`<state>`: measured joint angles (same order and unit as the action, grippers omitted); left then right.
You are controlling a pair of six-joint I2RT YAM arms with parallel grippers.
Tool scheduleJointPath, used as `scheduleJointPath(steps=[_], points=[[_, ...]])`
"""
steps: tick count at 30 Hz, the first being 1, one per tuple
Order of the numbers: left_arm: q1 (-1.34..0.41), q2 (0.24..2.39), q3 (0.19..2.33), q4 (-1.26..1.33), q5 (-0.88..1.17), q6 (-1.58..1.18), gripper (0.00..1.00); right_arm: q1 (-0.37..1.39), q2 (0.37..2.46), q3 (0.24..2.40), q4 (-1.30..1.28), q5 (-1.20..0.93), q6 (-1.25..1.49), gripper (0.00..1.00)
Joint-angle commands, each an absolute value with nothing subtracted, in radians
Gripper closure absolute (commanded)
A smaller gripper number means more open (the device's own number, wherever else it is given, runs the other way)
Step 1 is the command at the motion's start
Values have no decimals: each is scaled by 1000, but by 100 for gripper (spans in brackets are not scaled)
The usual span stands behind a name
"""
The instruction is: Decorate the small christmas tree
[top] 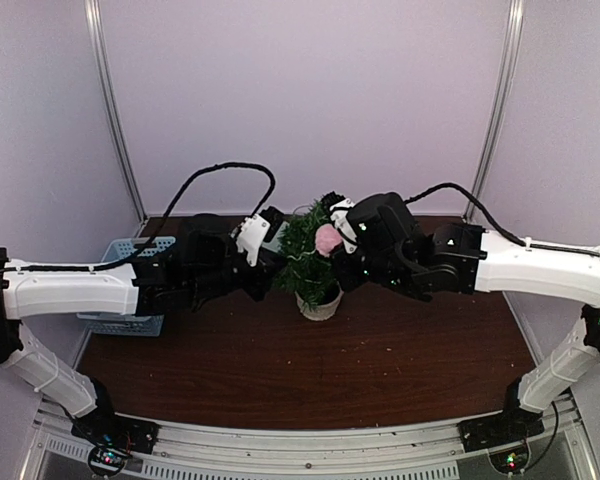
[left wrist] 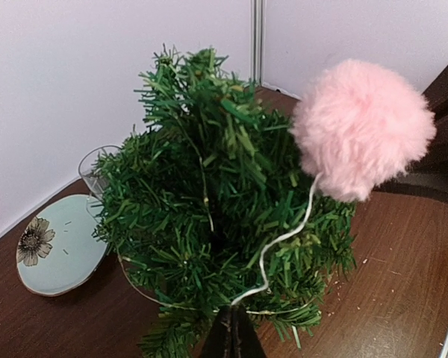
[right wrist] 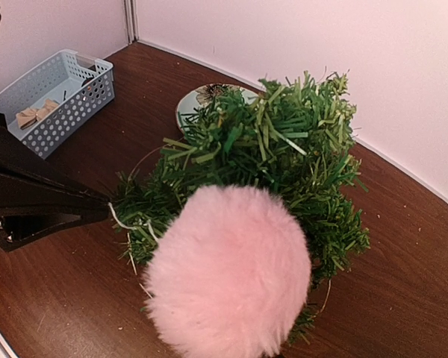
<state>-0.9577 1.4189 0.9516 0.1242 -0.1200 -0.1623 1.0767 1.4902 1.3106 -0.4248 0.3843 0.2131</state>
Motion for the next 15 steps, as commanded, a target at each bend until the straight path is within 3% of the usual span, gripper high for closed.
scheduleJointPath(steps=[1, 15], points=[[-961, 1381, 940, 145, -126, -140, 100, 1079, 1455, 1299, -405, 383, 212, 100], [-957, 1308, 915, 143, -212, -141, 100, 1106, 1406, 1279, -321, 386, 156, 100]])
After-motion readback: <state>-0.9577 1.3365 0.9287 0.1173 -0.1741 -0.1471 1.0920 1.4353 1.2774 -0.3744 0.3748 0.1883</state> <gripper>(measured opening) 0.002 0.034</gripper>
